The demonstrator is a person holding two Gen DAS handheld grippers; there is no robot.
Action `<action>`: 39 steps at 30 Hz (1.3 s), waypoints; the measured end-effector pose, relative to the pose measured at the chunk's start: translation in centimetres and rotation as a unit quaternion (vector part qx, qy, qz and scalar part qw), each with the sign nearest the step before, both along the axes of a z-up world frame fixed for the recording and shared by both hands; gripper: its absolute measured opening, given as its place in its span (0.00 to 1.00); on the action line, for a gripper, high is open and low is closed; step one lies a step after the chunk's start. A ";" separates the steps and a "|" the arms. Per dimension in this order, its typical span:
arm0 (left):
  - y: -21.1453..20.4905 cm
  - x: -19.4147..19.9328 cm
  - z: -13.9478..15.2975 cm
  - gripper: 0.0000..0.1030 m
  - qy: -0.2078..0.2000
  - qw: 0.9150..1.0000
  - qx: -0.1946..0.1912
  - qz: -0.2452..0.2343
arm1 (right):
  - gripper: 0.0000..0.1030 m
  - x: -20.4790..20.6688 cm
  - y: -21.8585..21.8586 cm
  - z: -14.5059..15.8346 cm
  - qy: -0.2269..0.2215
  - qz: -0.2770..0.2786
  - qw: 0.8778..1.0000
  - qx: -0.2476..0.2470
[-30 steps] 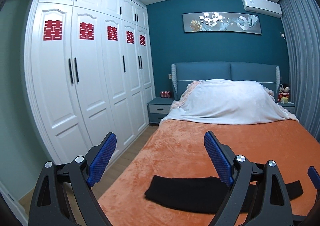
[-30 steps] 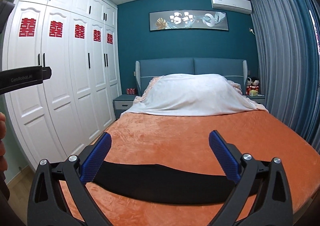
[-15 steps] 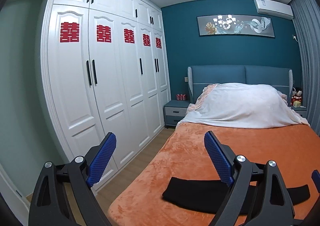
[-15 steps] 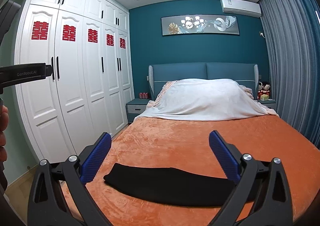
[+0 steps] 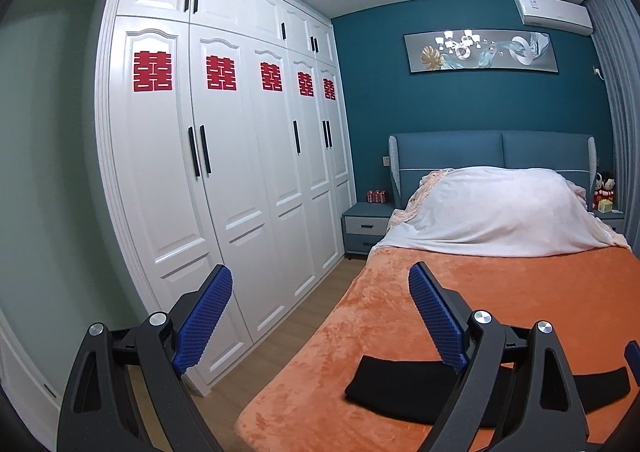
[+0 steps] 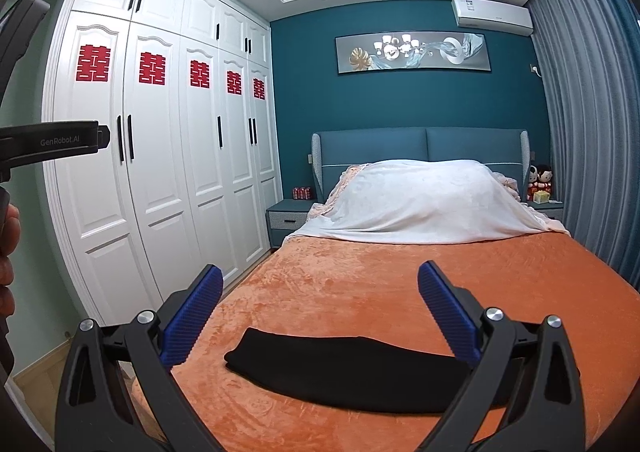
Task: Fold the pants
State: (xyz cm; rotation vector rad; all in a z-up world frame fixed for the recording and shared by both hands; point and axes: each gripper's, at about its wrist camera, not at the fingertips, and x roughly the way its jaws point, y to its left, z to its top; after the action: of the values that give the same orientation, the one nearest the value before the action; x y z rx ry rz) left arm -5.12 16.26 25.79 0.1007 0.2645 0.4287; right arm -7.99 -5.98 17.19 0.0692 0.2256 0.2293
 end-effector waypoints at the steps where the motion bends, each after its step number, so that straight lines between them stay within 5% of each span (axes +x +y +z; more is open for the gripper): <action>1: 0.1 -0.1 0.1 0.85 -0.001 1.000 0.001 0.001 | 0.93 0.0 0.1 0.0 -0.001 0.001 1.000 0.000; 39: -0.2 -3.8 1.7 0.85 -0.056 0.998 0.032 0.026 | 0.93 -0.4 2.2 0.5 -0.010 0.015 1.000 0.003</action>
State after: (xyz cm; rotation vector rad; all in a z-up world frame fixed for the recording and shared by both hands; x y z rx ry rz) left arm -8.94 16.06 27.49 0.1326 0.1438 0.4935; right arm -8.42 -3.75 17.71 0.0702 0.2068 0.2611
